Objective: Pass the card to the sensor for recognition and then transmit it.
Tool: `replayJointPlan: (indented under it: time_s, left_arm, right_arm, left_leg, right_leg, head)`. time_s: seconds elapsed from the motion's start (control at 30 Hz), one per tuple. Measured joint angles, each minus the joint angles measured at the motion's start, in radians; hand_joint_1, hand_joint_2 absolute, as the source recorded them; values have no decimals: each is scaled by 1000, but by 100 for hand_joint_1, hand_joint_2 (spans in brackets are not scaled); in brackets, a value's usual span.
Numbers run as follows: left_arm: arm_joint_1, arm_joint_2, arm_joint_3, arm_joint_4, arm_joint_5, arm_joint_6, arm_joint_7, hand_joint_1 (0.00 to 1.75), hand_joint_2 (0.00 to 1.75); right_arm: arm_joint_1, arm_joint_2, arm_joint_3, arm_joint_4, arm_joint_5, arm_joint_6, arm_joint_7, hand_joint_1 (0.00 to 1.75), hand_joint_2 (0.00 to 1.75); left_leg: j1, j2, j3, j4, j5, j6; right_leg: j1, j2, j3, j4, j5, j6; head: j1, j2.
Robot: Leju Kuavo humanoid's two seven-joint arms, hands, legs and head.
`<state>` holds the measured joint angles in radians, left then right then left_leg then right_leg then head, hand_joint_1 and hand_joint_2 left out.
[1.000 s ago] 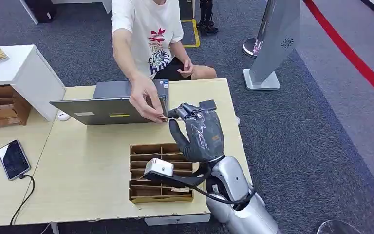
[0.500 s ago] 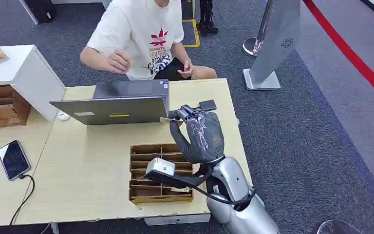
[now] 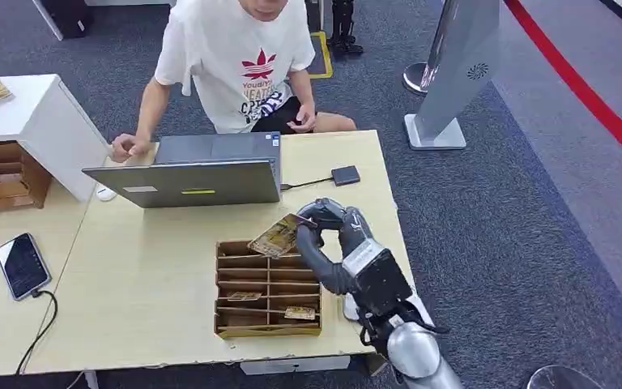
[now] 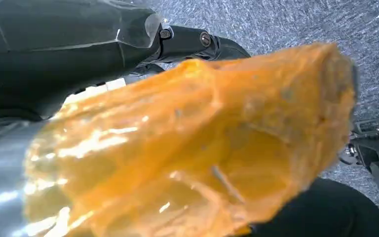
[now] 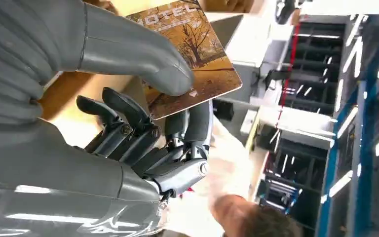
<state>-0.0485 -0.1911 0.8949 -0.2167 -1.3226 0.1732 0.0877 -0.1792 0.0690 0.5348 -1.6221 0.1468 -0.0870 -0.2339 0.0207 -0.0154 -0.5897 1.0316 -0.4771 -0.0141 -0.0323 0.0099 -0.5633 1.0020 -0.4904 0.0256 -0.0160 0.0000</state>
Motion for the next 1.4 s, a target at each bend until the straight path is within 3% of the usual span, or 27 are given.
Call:
replayJointPlan:
  time_s: [0.23,0.53,0.67,0.9,1.4]
  left_arm:
    - [6,0,18,0,15,0,-7,0,0]
    - [8,0,24,0,18,0,-8,0,0]
    - [9,0,34,0,25,2,-10,0,0]
    - [10,0,44,0,21,3,-10,0,0]
    - [10,0,48,0,16,3,-10,0,0]
  right_arm:
    - [88,-63,-62,-10,-35,50,-11,175,175]
    - [108,-87,-82,-6,-29,60,-6,175,175]
    - [161,-140,-142,54,79,65,40,175,175]
    - [173,-148,-162,111,147,59,76,175,175]
    - [171,-155,-168,172,174,59,87,175,175]
  left_leg:
    - [0,0,0,0,-1,1]
    - [0,0,0,0,-1,1]
    - [0,0,0,0,-1,1]
    - [0,0,0,0,-1,1]
    - [0,0,0,0,-1,1]
  right_leg:
    - [0,0,0,0,0,0]
    - [0,0,0,0,0,0]
    - [0,0,0,0,0,0]
    - [0,0,0,0,0,0]
    - [0,0,0,0,0,0]
  head:
    - [0,0]
    - [0,0]
    - [0,0]
    - [0,0]
    - [0,0]
